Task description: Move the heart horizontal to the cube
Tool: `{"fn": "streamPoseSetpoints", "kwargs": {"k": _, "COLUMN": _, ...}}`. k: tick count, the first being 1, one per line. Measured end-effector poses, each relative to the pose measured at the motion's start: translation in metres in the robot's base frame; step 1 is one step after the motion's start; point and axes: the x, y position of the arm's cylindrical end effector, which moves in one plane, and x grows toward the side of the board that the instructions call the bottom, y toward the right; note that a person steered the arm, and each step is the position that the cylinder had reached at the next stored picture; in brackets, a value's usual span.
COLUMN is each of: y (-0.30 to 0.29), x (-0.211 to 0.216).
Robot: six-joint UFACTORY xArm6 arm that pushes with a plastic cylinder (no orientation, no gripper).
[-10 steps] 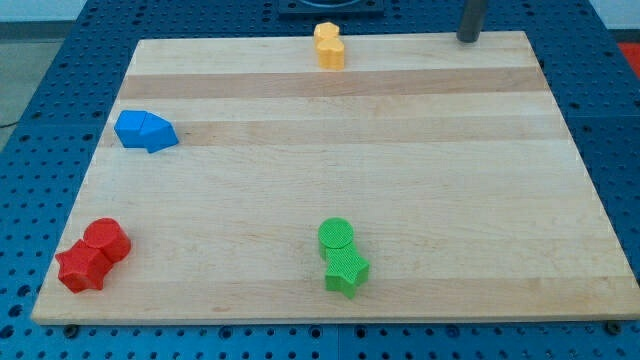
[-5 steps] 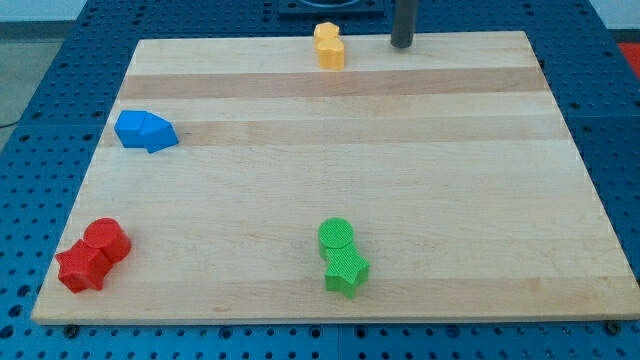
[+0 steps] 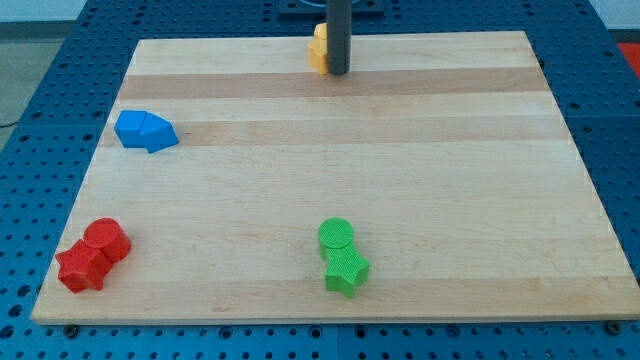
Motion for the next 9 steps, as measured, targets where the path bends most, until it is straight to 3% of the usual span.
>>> {"fn": "streamPoseSetpoints", "kwargs": {"k": 2, "y": -0.061, "x": 0.025}}
{"fn": "streamPoseSetpoints", "kwargs": {"k": 4, "y": -0.08, "x": -0.071}}
{"fn": "streamPoseSetpoints", "kwargs": {"k": 5, "y": -0.034, "x": -0.07}}
{"fn": "streamPoseSetpoints", "kwargs": {"k": 6, "y": 0.013, "x": -0.036}}
{"fn": "streamPoseSetpoints", "kwargs": {"k": 8, "y": 0.027, "x": 0.031}}
{"fn": "streamPoseSetpoints", "kwargs": {"k": 9, "y": 0.031, "x": -0.01}}
